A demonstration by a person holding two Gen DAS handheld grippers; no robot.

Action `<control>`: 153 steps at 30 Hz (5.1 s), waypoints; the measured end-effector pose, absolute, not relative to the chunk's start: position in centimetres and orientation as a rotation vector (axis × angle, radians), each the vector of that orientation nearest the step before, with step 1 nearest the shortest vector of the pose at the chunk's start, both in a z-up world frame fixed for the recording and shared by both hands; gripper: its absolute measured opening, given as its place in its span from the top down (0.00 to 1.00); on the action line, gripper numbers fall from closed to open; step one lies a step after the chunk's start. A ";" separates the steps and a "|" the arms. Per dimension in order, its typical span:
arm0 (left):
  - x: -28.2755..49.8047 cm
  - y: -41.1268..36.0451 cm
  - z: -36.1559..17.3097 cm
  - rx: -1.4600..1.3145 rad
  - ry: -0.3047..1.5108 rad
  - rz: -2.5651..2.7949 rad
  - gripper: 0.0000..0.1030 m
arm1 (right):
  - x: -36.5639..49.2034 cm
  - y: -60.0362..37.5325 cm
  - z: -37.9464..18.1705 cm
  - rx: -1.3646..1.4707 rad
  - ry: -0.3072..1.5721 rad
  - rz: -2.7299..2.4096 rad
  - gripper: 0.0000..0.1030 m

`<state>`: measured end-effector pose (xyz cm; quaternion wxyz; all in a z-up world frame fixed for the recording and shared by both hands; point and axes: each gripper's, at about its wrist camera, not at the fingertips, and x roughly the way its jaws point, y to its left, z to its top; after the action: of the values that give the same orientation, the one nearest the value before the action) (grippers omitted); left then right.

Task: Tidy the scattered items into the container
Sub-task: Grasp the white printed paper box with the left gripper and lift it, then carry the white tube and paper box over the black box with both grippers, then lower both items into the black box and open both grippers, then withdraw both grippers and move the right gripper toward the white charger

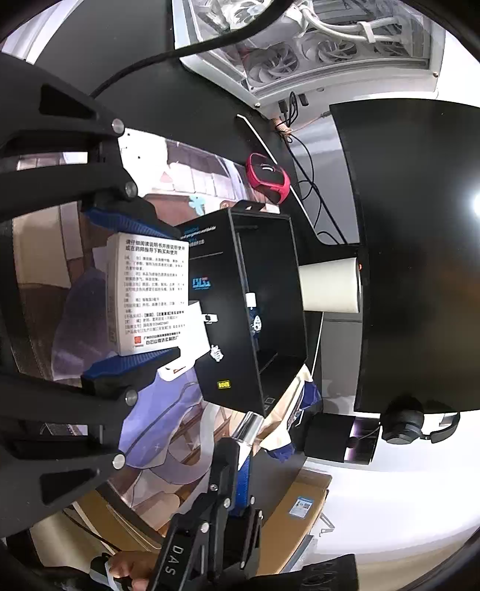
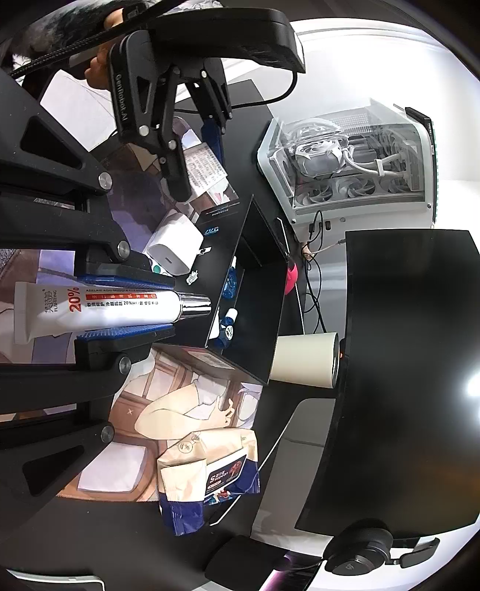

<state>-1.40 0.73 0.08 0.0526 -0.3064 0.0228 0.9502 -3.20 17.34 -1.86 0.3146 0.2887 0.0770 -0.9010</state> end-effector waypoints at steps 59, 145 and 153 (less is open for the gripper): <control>-12.2 -2.6 3.6 -0.851 -0.079 2.924 0.47 | -12.3 11.5 2.3 0.751 0.294 -2.345 0.83; -4.3 -5.0 3.4 -0.716 -0.371 2.927 0.00 | -8.2 19.5 1.2 0.688 -0.050 -2.518 0.00; -5.2 -6.1 2.3 -0.835 -0.489 2.981 0.00 | -8.0 19.9 1.4 0.649 -0.031 -2.549 0.00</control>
<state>-5.22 -6.06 2.26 0.0038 -0.2665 -0.1561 0.9511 -8.03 19.90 1.39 0.2529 0.2387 -0.0115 -0.9375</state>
